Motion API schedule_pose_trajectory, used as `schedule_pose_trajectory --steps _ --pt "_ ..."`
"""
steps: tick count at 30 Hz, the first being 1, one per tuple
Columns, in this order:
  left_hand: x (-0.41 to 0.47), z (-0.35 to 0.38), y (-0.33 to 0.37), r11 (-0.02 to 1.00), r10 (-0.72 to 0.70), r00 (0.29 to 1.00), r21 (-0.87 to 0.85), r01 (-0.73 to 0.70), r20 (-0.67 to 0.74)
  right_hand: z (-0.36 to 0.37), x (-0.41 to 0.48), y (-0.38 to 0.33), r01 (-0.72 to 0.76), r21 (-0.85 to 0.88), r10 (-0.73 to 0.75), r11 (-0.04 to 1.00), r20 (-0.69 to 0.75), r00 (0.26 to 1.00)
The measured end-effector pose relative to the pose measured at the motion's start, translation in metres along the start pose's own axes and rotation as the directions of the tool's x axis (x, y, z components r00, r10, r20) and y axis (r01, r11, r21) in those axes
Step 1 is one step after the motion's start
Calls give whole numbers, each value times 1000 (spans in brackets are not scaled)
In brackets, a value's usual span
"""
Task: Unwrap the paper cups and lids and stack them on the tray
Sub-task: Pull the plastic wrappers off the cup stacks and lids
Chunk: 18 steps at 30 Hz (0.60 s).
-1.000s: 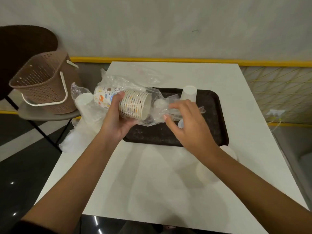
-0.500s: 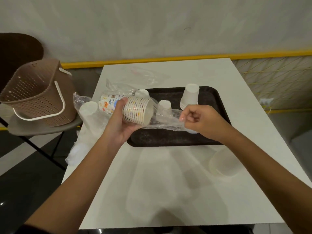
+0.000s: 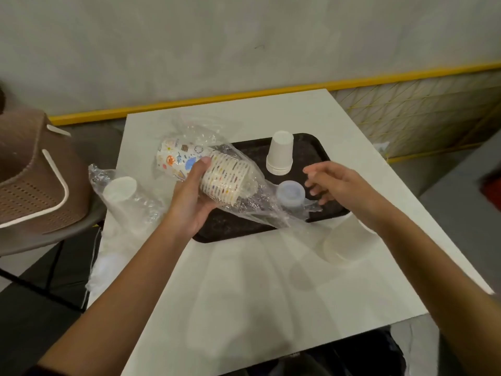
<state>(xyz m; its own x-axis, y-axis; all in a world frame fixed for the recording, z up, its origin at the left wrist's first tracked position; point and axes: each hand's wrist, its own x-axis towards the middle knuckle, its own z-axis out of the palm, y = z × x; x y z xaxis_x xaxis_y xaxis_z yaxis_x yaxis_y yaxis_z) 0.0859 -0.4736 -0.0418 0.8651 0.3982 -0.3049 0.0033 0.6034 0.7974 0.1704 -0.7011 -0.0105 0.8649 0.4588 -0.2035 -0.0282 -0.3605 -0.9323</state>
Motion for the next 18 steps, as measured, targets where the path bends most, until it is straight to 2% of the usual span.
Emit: schedule_pose_trajectory --steps 2,5,10,12,16,18 --pt "-3 8 -2 1000 -2 998 23 1 62 18 -3 4 -42 -60 49 997 115 992" --pt "-5 16 -8 998 -52 990 -20 55 131 49 -9 11 112 -190 -73 975 201 977" --pt "-9 13 -25 978 -136 977 -133 159 167 69 -17 17 147 -243 -154 959 -10 988" --pt "-11 12 -32 973 -179 962 -106 204 207 70 -21 18 148 -281 -162 948 -26 986" --pt "-8 6 -34 973 -198 952 -73 221 234 61 -27 25 106 -325 -101 940 33 994" --pt "-5 -2 -31 979 -195 954 -10 203 226 49 -28 31 67 -323 -89 944 -56 994"
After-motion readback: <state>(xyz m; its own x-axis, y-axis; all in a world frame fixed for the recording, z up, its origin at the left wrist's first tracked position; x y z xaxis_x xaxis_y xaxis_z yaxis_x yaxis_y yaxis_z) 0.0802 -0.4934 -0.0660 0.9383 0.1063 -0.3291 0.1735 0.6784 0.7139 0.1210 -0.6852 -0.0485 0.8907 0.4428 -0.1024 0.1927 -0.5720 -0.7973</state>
